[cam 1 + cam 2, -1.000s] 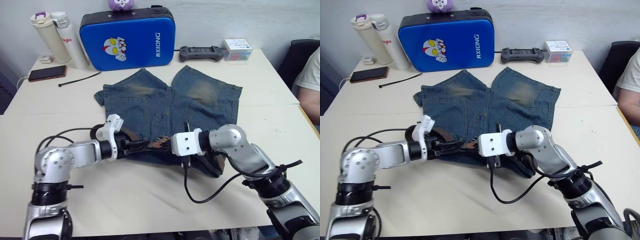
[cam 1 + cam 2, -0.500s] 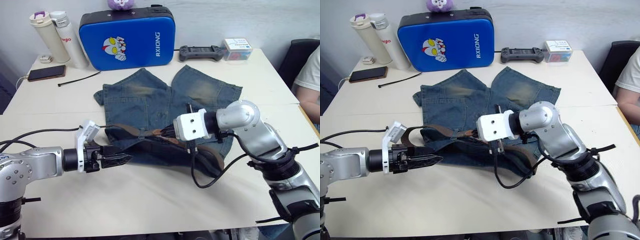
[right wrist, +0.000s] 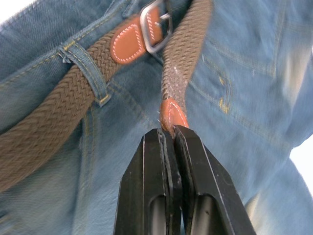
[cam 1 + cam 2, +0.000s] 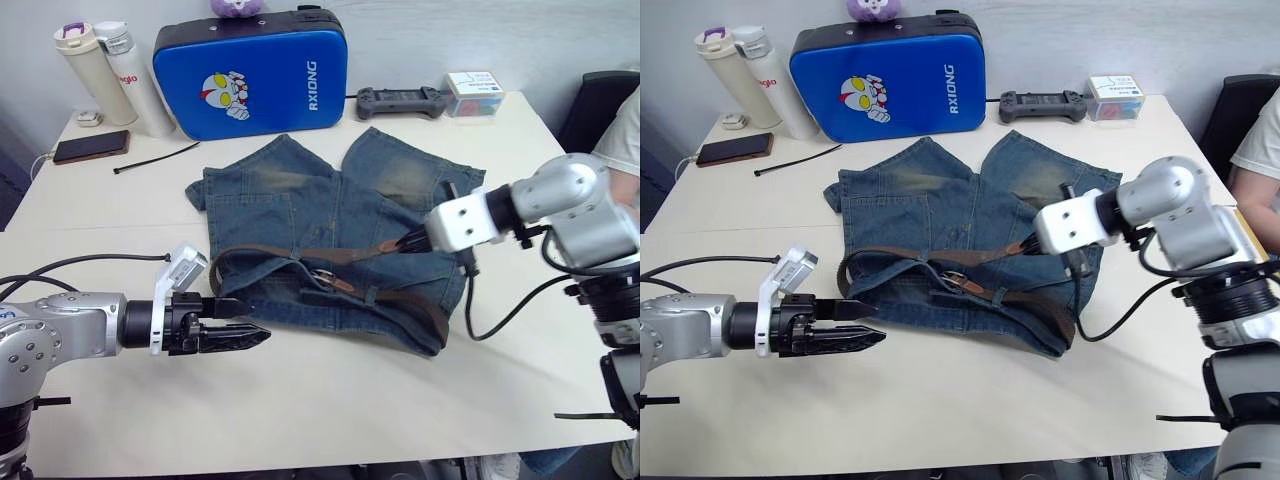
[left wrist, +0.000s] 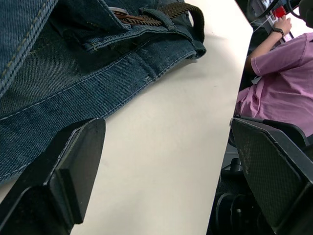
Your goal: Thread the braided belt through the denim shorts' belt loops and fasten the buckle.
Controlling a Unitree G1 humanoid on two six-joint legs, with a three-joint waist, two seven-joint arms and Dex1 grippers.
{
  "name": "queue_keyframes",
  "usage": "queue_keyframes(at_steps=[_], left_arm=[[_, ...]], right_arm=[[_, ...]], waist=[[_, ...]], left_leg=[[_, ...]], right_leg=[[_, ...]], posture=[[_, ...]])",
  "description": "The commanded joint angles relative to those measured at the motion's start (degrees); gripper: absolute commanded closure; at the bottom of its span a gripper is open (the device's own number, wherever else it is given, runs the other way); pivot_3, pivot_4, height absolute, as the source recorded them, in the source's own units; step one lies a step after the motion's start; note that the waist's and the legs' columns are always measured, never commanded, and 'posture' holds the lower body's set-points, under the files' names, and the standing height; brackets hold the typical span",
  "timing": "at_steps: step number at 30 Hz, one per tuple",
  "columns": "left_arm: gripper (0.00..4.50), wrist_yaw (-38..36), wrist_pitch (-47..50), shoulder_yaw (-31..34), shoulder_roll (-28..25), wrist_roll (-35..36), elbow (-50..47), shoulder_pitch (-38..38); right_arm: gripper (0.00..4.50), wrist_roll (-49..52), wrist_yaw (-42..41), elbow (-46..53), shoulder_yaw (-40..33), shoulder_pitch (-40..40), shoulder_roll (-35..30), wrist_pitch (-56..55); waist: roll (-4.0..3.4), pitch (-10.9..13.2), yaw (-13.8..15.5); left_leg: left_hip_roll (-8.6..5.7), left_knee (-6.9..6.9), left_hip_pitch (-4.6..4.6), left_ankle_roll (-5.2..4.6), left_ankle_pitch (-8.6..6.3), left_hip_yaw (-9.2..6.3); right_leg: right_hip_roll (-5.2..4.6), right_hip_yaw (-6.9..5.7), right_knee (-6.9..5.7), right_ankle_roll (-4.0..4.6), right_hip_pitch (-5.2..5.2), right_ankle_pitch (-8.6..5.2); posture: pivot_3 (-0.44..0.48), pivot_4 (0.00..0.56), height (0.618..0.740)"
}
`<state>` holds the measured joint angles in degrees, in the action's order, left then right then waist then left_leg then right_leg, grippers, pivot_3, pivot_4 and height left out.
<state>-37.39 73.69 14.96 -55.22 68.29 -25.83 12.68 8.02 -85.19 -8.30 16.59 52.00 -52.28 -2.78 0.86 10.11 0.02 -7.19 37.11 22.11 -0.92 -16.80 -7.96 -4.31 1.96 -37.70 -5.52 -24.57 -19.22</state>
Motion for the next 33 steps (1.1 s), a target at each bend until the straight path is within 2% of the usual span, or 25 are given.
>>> queue_keyframes(at_steps=[1,4,7,12,15,17,22,24,29,33], left_arm=[[0.02,-2.7,-1.7,-0.7,-1.6,-1.7,-0.2,0.4],[0.02,-5.7,-4.2,-2.2,-2.8,-4.6,-0.2,0.7],[0.02,-8.3,-8.6,-3.5,-3.1,-8.3,-0.1,1.9],[0.02,-6.6,-12.7,-3.3,1.6,-10.4,3.5,9.0],[0.02,-2.3,-15.6,-6.2,7.6,-12.2,2.7,16.6],[0.02,-0.5,-18.1,-9.0,10.5,-16.0,2.3,19.1],[0.02,4.4,-26.6,-22.9,17.6,-31.6,1.4,22.6],[0.02,5.0,-28.9,-24.9,19.8,-34.8,1.9,23.1],[0.02,4.1,-38.7,-31.6,20.9,-47.3,5.4,24.5],[0.02,4.4,-42.8,-32.9,24.3,-51.7,8.6,25.6]], right_arm=[[4.5,2.5,-4.5,1.7,-3.1,0.9,-2.9,2.4],[4.5,-0.3,-5.5,-1.1,-2.5,0.9,-4.9,-1.7],[4.5,1.1,-6.0,-1.1,-3.3,1.7,-5.3,-0.1],[4.5,3.9,-6.2,1.8,-4.5,1.9,-5.7,5.1],[4.5,5.7,-2.1,4.2,-5.7,2.4,-4.3,13.9],[4.5,4.5,-0.9,5.6,-4.9,2.4,-4.4,18.6],[4.5,7.9,3.4,10.2,-6.8,2.0,-2.0,31.4],[4.5,8.6,3.4,11.9,-7.2,1.1,-2.5,33.5],[4.5,10.1,5.0,13.9,-8.5,0.6,-2.3,37.4],[4.5,10.7,5.9,15.3,-8.7,0.2,-2.2,38.5]], waist=[[-0.03,0.0,0.0],[-0.06,0.0,-0.1],[-0.1,0.1,-0.1],[-0.19,0.1,0.1],[-0.17,0.1,0.3],[-0.17,0.1,0.6],[-0.16,0.1,0.7],[-0.15,0.1,0.8],[-0.14,0.1,1.2],[-0.13,0.1,1.5]], left_leg=[[0.0,0.0,0.0,0.0,0.0,0.0],[0.0,-0.01,0.0,0.01,-0.01,0.01],[0.0,-0.02,0.0,0.01,-0.02,0.02],[0.0,0.04,0.02,0.01,-0.02,0.01],[-0.02,0.05,0.07,-0.03,-0.04,0.02],[-0.01,0.15,0.13,-0.03,-0.04,0.0],[-0.01,0.15,0.12,-0.03,-0.04,0.09],[-0.01,0.15,0.16,-0.03,-0.04,0.09],[0.0,0.2,0.17,-0.04,-0.04,0.12],[-0.01,0.22,0.18,-0.04,-0.04,0.12]], right_leg=[[0.0,0.0,0.0,0.0,0.0,0.0],[0.0,0.01,0.01,0.0,-0.01,0.0],[0.0,0.02,0.01,0.0,-0.01,0.0],[0.0,-0.03,0.0,0.0,0.0,0.0],[-0.02,-0.01,0.04,-0.01,-0.01,0.01],[-0.01,-0.06,0.05,-0.04,-0.01,0.02],[0.01,0.02,0.0,-0.05,-0.04,0.03],[0.01,0.01,-0.01,-0.05,-0.07,0.03],[0.02,0.01,-0.02,-0.05,-0.08,0.03],[0.01,0.01,-0.02,-0.06,-0.07,0.03]], posture=[[0.0,0.15,0.74],[0.0,0.15,0.74],[0.0,0.15,0.74],[0.0,0.15,0.74],[0.0,0.15,0.74],[0.0,0.15,0.74],[0.0,0.15,0.74],[0.0,0.15,0.74],[0.0,0.15,0.74],[0.0,0.15,0.74]])
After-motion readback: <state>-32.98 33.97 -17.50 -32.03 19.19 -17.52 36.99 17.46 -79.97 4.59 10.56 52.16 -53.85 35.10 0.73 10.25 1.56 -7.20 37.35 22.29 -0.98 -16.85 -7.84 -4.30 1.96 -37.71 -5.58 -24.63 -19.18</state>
